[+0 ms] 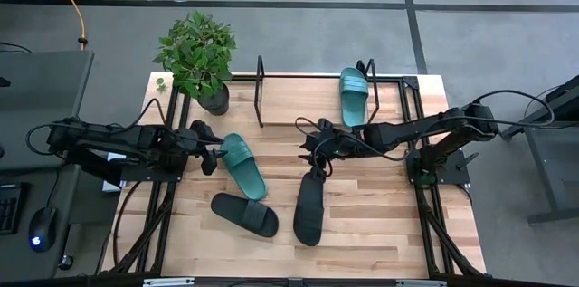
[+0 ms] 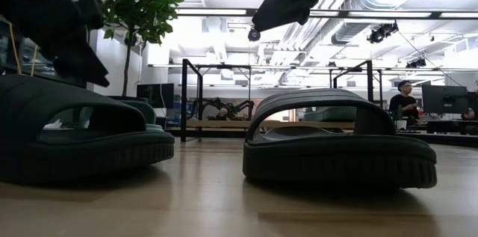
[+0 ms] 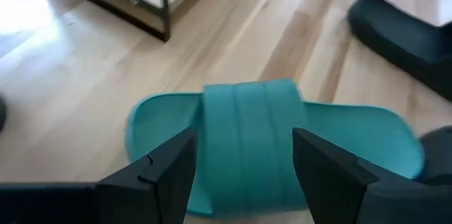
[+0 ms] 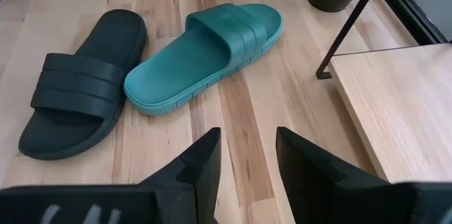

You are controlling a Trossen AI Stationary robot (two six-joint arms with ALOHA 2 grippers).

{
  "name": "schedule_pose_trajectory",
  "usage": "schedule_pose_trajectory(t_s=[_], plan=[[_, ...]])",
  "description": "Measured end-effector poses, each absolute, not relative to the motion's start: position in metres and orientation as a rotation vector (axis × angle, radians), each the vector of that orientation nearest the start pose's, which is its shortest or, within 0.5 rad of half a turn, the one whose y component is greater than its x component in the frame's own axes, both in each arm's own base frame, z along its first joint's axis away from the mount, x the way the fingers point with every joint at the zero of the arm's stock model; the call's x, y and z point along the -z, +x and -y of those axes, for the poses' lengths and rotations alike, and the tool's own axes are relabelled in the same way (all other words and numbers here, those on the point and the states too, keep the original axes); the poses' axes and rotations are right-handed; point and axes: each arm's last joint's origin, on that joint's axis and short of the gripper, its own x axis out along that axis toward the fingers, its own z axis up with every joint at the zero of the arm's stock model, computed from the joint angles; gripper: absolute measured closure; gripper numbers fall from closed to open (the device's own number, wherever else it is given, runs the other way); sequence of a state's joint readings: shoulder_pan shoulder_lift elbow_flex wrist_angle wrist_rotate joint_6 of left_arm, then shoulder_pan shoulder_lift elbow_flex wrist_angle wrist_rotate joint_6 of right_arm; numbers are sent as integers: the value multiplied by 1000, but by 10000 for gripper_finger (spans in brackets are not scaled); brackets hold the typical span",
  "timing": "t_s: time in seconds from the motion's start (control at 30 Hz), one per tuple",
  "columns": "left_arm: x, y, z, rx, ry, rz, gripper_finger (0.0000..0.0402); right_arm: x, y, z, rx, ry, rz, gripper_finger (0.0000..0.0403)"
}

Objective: Pick and place slides into the shelf
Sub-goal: Put the green slipper on the shelf

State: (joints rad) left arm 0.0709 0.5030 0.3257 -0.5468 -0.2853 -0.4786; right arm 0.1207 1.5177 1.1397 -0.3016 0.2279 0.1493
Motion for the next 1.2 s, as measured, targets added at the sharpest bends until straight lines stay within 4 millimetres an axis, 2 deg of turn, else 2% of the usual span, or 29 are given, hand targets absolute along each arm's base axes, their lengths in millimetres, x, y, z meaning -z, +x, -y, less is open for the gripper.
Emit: schedule_pose_trajectory(t_s=[0.23, 0.43, 0.63, 0.8, 0.97, 1.2], plan=[[-182, 110, -29, -546, -452, -613, 186, -272, 329, -33, 153, 25, -660, 276], [-166, 111, -38, -477, -509, -575, 186, -272, 329, -33, 153, 25, -660, 276], [-164, 110, -46, -421, -545, -531, 186, -272, 329, -33, 153, 25, -659, 276], [-159, 109, -49, -446, -560, -571, 186, -272, 329, -33, 153, 26, -657, 276], [-145, 111, -48, -407, -567, -569, 186, -273, 330, -33, 152, 28, -644, 276], [-144, 115, -49, -365, -577, -559, 186, -273, 330, -33, 152, 29, -643, 276]])
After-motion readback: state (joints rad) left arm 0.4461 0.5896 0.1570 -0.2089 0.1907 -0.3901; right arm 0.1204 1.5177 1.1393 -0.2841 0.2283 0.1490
